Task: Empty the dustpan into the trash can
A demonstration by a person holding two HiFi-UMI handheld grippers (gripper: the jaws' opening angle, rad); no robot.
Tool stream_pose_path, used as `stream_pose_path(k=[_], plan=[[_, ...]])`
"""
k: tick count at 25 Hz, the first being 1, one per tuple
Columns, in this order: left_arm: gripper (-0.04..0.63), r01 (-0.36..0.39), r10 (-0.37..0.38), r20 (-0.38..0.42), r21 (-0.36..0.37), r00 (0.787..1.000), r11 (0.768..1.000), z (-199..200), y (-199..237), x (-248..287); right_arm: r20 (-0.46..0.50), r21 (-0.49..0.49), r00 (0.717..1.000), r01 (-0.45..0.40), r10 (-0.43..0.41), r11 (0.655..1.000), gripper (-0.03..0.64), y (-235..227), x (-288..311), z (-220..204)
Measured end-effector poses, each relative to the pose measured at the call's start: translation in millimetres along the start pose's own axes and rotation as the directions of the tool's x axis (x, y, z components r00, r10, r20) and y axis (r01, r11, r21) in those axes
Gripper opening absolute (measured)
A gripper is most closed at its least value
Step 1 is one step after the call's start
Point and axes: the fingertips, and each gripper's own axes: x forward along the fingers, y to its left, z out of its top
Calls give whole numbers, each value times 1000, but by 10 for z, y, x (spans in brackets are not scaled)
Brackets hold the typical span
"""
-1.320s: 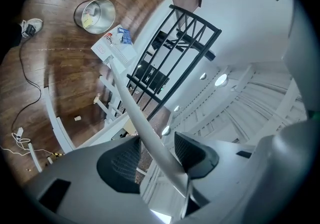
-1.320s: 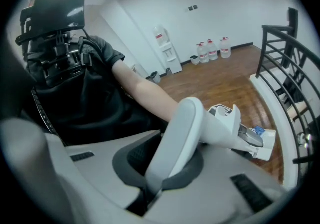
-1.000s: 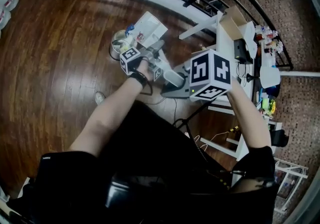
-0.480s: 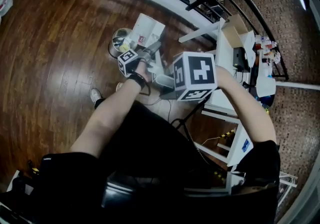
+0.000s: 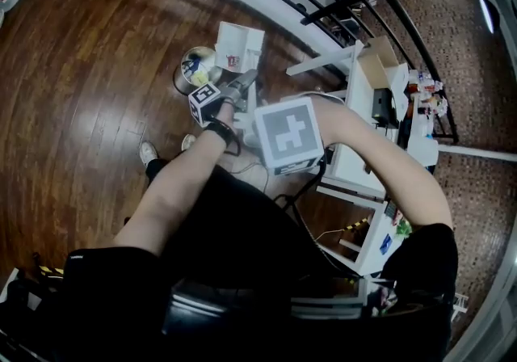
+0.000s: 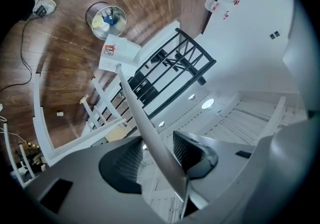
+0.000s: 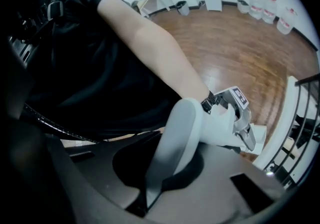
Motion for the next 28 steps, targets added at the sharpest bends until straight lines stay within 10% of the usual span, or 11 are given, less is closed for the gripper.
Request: stream_pose_path(k=[17, 24, 28], plan=[[179, -5, 5, 9, 21, 1000, 1000, 116, -87, -87, 12, -7, 1000, 6, -6, 1000, 8, -7, -23, 121], [179, -57, 58, -10, 110, 998, 992, 150, -265, -8, 153, 43, 985, 68, -74, 997, 6, -104, -111, 105], [179, -80, 88, -26, 208, 996, 975, 183, -528, 112, 343, 98, 928, 120, -147, 988, 6, -194, -235, 172]])
